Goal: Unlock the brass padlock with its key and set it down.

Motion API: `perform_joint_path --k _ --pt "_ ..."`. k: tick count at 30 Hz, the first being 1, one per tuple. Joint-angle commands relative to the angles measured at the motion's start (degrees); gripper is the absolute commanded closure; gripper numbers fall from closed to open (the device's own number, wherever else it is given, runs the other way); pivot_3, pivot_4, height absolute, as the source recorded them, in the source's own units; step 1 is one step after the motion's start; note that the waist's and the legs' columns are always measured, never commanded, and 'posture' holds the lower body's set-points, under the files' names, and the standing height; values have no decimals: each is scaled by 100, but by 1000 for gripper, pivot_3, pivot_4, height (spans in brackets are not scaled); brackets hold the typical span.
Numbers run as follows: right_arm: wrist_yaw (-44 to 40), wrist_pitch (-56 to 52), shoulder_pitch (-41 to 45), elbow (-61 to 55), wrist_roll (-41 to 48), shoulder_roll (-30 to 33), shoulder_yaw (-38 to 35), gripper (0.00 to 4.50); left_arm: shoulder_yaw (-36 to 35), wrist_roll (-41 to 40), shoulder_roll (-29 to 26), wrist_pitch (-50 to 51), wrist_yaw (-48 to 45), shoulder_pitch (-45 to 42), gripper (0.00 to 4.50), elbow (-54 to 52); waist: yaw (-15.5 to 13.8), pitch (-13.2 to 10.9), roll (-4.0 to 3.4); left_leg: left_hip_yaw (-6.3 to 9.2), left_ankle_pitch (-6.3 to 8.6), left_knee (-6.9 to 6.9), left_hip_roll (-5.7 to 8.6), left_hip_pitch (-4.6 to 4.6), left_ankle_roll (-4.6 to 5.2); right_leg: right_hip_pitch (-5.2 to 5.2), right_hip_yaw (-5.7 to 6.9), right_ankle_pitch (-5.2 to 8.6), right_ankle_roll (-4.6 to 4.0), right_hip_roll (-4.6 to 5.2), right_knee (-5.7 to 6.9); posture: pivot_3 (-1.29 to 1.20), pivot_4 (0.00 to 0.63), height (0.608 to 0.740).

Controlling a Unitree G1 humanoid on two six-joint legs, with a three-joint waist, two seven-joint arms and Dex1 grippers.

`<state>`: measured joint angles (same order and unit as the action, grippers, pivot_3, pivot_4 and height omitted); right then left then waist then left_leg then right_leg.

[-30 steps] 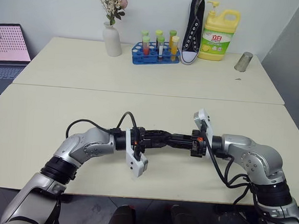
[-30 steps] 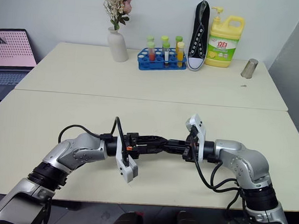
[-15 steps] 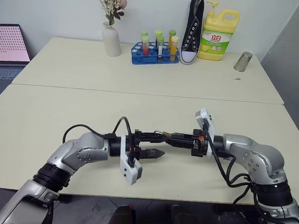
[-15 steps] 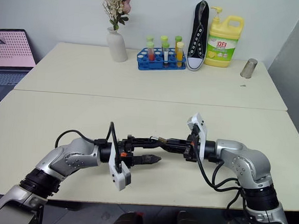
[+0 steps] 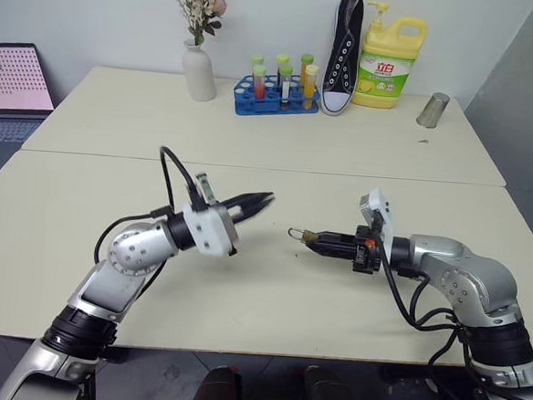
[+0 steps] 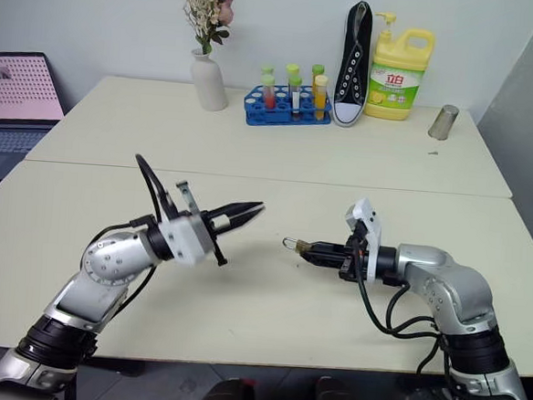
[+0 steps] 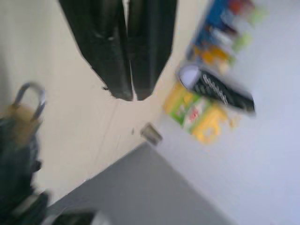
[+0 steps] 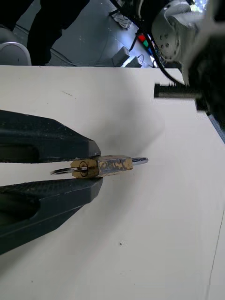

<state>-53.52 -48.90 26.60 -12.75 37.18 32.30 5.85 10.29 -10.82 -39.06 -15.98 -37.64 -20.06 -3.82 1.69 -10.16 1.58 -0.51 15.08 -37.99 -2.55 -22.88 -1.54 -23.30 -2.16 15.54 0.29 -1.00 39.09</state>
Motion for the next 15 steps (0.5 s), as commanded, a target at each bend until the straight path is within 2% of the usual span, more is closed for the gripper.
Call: perform_joint_path --k 1,5,15 --pt "-239 41 151 -333 216 54 -65 4376 -20 -1038 168 1369 -725 -114 4500 -98 0 0 0 0 0 0 2 -1 0 0 0 0 0 -2 0 0 150 740" --pt "-292 -28 132 -464 304 62 -67 4376 25 -1412 428 2125 -1145 -211 4500 -216 -2 0 0 1 0 0 3 -3 0 0 0 0 0 -5 -3 0 150 740" --pt "-276 -36 82 -566 329 96 -45 4376 -51 -1707 850 3145 -1473 -215 4500 -682 -4 0 1 2 0 0 3 -2 0 0 -4 0 -1 -15 -2 0 150 740"
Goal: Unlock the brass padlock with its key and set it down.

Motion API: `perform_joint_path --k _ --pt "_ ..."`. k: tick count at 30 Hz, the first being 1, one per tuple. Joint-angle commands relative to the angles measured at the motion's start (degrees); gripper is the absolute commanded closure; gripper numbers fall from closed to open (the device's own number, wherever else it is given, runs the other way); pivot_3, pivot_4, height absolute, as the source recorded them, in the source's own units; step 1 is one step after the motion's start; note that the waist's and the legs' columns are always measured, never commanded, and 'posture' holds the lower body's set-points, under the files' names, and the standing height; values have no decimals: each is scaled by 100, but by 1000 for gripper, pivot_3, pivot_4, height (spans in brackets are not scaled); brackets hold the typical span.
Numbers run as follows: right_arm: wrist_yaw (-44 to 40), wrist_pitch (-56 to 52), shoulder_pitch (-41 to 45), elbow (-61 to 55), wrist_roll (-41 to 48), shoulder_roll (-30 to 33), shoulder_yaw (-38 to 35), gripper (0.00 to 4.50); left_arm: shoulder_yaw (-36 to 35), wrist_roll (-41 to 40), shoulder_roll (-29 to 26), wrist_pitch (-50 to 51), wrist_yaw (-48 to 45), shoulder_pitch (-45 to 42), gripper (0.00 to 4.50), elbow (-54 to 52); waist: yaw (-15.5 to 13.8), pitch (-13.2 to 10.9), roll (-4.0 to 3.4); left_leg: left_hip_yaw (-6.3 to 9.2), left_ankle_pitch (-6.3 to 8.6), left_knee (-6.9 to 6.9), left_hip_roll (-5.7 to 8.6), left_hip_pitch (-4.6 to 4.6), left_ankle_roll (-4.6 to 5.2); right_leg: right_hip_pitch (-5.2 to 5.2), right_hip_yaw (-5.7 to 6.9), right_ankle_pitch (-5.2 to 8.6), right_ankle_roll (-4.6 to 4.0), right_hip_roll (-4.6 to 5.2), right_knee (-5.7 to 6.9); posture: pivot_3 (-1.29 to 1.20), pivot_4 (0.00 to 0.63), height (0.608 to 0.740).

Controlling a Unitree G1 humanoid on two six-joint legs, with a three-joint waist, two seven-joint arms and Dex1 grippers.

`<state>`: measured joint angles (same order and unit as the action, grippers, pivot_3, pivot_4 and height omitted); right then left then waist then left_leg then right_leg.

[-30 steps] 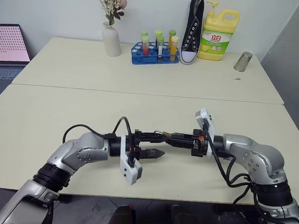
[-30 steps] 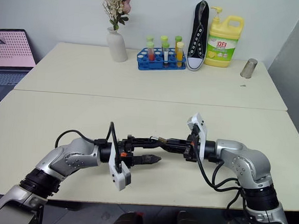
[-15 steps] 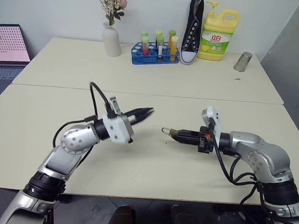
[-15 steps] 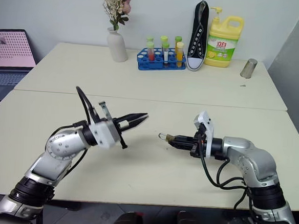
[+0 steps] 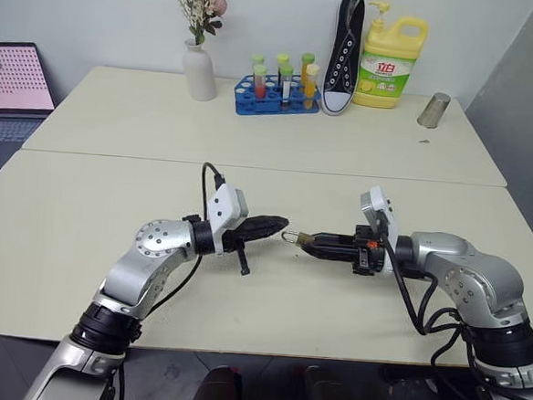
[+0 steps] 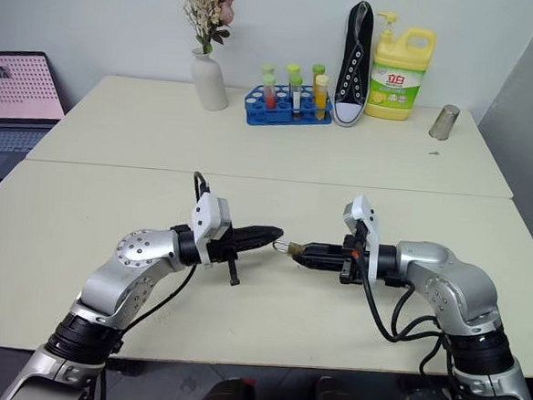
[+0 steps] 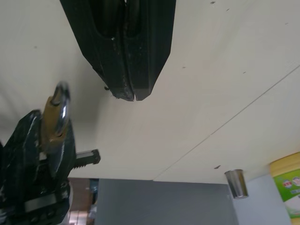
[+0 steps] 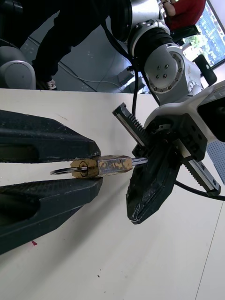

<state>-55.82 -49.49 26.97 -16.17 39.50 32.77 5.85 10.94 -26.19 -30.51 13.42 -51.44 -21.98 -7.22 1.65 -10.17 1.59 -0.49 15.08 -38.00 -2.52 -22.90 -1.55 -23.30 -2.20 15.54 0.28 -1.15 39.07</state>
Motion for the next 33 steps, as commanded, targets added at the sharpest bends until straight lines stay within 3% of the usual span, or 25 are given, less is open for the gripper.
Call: perform_joint_path --k 1,12,33 --pt "-43 26 45 -221 93 46 -42 4376 -131 -195 -15 278 -127 1 4500 -395 1 0 0 1 0 0 0 0 0 0 0 0 0 0 0 0 150 740" --pt "-56 125 58 -76 -40 36 41 4376 -235 -320 -269 862 -414 292 4500 -879 1 0 0 1 0 0 0 1 0 0 -1 1 0 -1 0 0 150 740" --pt "-91 220 -9 -11 -192 64 119 4376 -646 -995 -153 1857 -261 277 4500 -1561 1 0 0 1 0 0 -1 1 0 0 -2 13 22 -1 -1 0 150 740"
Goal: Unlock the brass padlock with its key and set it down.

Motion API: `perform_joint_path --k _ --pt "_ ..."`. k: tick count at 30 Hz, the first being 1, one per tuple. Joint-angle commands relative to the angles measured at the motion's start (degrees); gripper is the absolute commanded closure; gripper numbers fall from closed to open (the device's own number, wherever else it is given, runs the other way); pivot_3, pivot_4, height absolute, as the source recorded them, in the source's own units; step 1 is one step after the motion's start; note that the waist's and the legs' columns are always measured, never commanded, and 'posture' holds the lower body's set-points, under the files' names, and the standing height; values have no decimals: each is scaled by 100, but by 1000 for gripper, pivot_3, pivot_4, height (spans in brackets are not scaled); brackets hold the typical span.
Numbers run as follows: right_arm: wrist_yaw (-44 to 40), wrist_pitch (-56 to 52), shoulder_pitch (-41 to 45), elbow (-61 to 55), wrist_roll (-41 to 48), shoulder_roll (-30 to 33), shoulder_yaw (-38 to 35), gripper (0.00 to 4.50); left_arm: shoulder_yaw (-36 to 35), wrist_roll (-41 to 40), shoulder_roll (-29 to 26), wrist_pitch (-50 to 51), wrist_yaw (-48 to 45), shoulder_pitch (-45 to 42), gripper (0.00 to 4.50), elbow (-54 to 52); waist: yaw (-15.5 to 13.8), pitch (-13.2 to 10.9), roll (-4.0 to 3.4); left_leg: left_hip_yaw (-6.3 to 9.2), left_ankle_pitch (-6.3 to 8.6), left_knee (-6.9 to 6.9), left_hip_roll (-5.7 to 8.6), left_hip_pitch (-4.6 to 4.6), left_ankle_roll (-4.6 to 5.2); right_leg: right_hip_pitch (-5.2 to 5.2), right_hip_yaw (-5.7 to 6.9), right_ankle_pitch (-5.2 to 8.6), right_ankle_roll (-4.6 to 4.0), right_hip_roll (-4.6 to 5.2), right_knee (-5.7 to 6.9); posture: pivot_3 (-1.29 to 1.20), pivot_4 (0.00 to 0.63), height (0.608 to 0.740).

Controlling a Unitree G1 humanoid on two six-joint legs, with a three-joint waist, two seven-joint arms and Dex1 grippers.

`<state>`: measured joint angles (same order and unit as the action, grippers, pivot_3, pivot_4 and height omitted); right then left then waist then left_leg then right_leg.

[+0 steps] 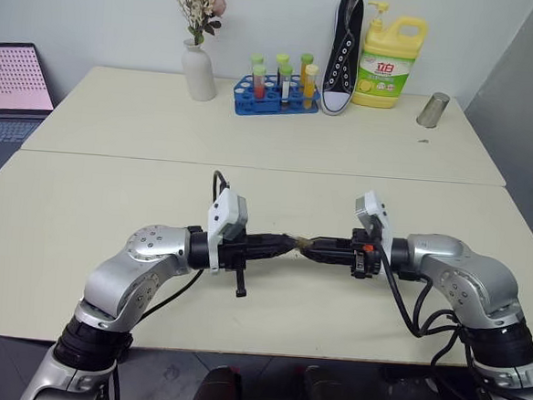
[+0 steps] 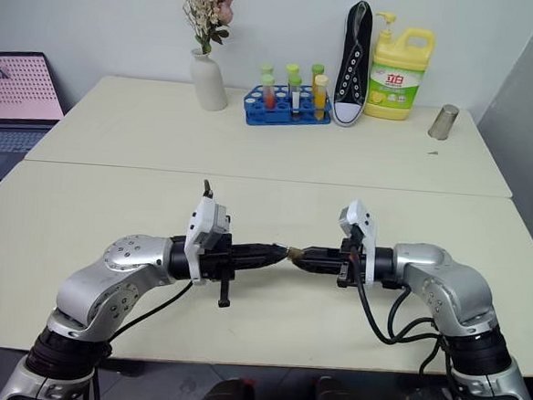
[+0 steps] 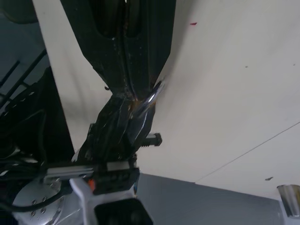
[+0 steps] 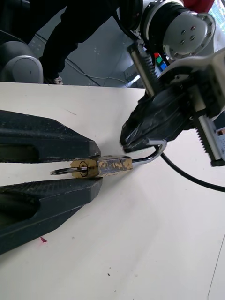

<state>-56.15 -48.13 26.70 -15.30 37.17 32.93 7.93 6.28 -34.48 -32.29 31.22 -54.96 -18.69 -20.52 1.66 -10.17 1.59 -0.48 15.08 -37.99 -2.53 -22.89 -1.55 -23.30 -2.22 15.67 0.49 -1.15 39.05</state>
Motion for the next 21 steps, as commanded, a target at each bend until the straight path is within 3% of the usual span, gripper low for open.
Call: perform_joint_path --k 1,21 --pt "-61 84 16 -101 39 51 -86 4376 -201 -209 34 114 124 -64 4500 -235 0 0 0 0 0 0 0 0 0 0 0 0 0 0 0 0 150 740" --pt "-77 70 3 -100 38 67 -50 4376 -235 -237 -22 144 303 -44 4500 -337 -1 0 0 0 0 0 0 0 0 0 -1 0 0 0 0 0 150 740"
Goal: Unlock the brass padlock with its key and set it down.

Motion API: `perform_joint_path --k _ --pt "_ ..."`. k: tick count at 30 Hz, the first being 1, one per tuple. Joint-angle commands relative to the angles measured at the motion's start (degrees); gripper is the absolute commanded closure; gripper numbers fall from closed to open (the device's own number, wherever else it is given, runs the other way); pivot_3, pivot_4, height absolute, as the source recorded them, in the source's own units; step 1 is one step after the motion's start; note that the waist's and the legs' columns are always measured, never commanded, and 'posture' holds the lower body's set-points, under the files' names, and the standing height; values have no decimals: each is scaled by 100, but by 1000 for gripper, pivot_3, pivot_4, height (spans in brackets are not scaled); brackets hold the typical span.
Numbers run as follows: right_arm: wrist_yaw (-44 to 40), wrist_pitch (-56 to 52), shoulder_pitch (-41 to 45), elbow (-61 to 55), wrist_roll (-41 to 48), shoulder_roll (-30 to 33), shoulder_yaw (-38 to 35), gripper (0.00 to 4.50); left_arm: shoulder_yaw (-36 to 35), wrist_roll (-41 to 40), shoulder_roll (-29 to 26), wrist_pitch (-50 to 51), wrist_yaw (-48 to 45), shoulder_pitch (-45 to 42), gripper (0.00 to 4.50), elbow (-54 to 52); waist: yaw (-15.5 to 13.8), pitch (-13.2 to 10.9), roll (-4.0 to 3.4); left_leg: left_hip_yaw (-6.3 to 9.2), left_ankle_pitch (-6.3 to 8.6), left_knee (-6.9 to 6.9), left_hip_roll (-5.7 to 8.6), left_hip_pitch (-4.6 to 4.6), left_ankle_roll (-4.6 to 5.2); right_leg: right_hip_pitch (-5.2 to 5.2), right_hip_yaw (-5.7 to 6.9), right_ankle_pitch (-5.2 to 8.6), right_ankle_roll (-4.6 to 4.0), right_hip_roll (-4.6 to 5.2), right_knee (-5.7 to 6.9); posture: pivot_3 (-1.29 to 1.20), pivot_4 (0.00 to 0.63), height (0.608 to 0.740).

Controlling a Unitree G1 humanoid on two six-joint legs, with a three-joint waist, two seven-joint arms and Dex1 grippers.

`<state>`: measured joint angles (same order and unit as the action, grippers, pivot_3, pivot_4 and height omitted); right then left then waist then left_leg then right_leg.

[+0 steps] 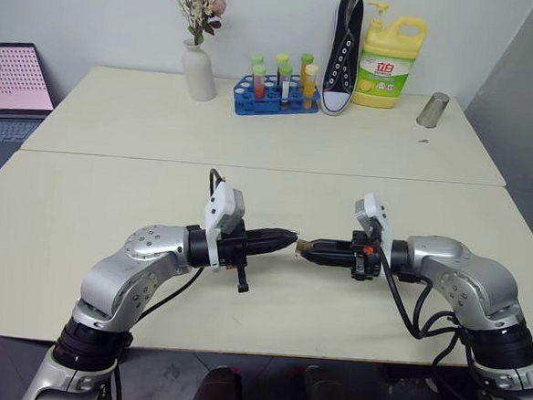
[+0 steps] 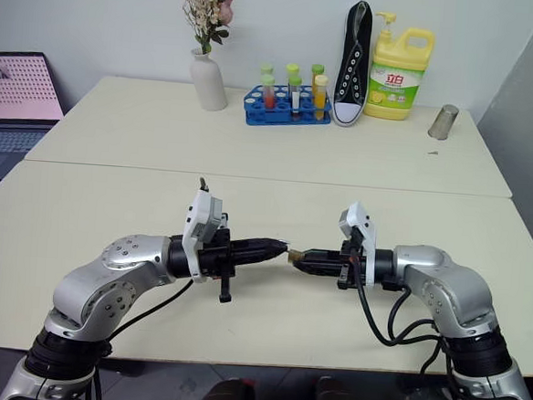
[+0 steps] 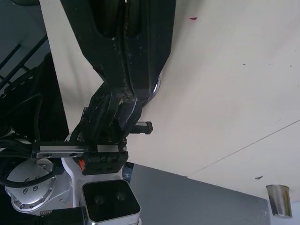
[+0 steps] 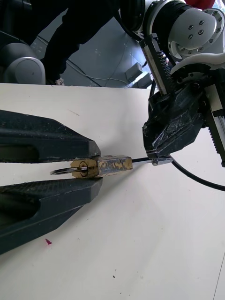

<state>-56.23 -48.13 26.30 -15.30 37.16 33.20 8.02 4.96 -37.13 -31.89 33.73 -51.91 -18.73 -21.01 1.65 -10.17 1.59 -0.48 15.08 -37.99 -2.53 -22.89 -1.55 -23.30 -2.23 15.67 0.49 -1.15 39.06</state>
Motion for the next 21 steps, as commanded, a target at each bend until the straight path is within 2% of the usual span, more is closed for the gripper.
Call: perform_joint_path --k 1,7,11,14,17,21 --pt "-70 64 42 -101 43 40 -59 4376 -96 52 -76 -123 0 -27 4500 -308 0 0 0 0 0 0 0 0 0 0 0 0 0 0 0 0 150 740" --pt "-63 -43 82 -33 94 53 -91 4376 -189 583 -419 -641 -19 234 4500 -660 8 0 0 -1 0 1 -2 1 0 0 -3 0 0 1 -1 0 150 740" --pt "-45 -290 159 96 143 69 -86 4376 -264 1466 -923 -1868 -307 572 4500 -645 4 0 -1 -1 0 3 -3 1 0 -1 -2 0 -2 8 -2 0 150 740" --pt "14 -622 281 275 188 48 -75 4376 -224 2121 -1142 -2855 -363 755 3888 -316 0 -2 -4 -7 0 4 -2 5 0 -1 -6 -2 -12 14 -3 0 150 740" --pt "23 -920 447 487 154 47 15 4376 -10 2693 -1337 -3934 -621 945 2906 59 0 -2 -4 -8 0 3 -3 5 0 -1 -5 -9 -27 15 -4 0 150 740" --pt "156 -1525 777 988 142 -99 150 4376 29 2813 -1157 -4351 -532 1021 1599 246 1 -2 -4 -13 0 3 -3 3 0 -2 -7 -9 -27 19 -6 0 150 740"
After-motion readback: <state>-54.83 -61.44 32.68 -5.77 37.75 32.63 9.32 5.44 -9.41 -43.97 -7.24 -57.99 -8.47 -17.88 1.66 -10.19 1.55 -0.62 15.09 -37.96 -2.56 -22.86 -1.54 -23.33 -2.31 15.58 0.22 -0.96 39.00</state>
